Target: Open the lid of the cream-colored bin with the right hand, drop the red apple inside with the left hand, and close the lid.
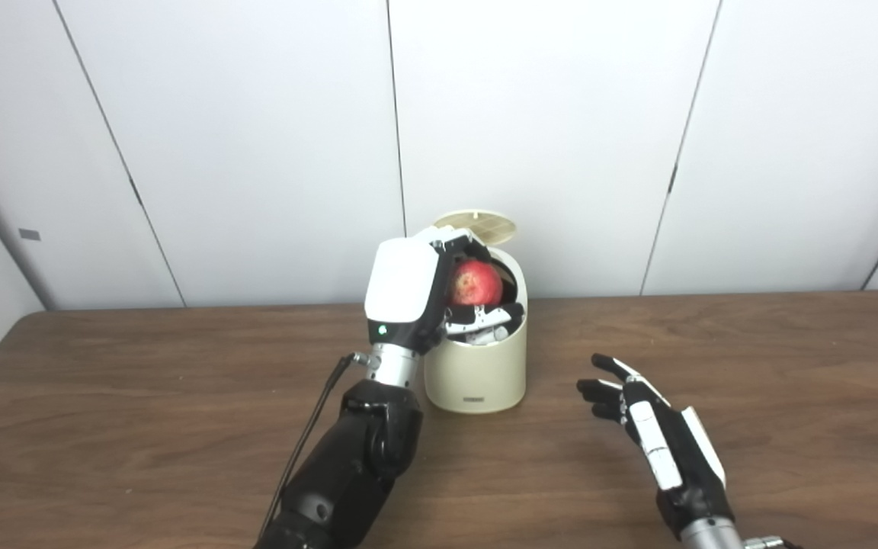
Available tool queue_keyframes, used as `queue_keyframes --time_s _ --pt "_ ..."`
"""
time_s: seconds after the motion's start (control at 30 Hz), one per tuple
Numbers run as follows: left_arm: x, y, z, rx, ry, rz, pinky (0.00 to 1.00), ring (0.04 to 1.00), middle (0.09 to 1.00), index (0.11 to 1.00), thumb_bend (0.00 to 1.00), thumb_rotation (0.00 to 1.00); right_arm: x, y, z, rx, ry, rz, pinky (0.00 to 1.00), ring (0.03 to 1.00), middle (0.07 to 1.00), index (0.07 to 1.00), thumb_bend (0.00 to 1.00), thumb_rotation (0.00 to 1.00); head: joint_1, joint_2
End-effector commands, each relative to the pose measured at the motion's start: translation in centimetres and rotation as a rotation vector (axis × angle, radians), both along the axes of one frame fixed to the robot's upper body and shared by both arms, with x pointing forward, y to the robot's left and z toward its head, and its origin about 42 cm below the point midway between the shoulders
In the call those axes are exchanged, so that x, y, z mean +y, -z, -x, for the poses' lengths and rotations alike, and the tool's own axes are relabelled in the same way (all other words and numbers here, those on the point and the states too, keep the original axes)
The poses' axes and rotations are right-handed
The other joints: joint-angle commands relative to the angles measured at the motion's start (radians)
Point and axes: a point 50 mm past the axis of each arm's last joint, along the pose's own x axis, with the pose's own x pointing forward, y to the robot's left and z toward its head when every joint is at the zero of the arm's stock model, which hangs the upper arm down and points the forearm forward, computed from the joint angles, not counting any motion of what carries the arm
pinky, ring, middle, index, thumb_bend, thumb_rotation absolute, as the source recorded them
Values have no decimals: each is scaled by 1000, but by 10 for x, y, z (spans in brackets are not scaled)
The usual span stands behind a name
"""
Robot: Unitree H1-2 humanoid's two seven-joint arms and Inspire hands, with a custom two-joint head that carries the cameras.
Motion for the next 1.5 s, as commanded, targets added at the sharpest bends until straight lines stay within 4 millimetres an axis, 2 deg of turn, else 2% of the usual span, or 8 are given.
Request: queue_keyframes --time_s 0.0,0.4,0.57,0.6,0.63,0.67,0.8,1.47 --pt "1 -10 -5 24 -10 -34 619 704 732 679 875 55 3 -20 -4 -80 -18 -7 756 772 732 826 441 1000 0 1" --pt "1 -12 -3 60 9 -22 648 720 749 701 904 47 5 -21 -5 -84 -15 -26 748 763 727 797 443 1000 -1 5" --pt "0 -11 -2 48 17 14 630 686 698 655 884 13 3 -22 -5 -87 4 -15 724 742 718 774 476 1000 0 4" --pt "0 -11 -1 48 26 33 611 657 667 634 860 6 3 -21 -5 -89 3 -17 725 741 717 770 481 1000 0 4" --pt "0 -11 -1 48 36 58 575 618 629 550 660 28 3 -21 -6 -90 2 -19 718 737 714 767 479 1000 0 4" --pt "0 -11 -1 42 51 85 534 578 564 520 592 14 3 -21 -6 -91 2 -21 717 738 715 766 476 1000 0 4" --pt "1 -10 1 2 77 129 427 463 501 475 490 0 3 -20 -6 -87 6 -12 716 735 714 760 485 1000 0 4" --pt "11 -34 26 -160 191 378 345 430 501 495 477 0 1 -22 -5 -76 2 -19 751 751 728 772 468 1000 9 6"
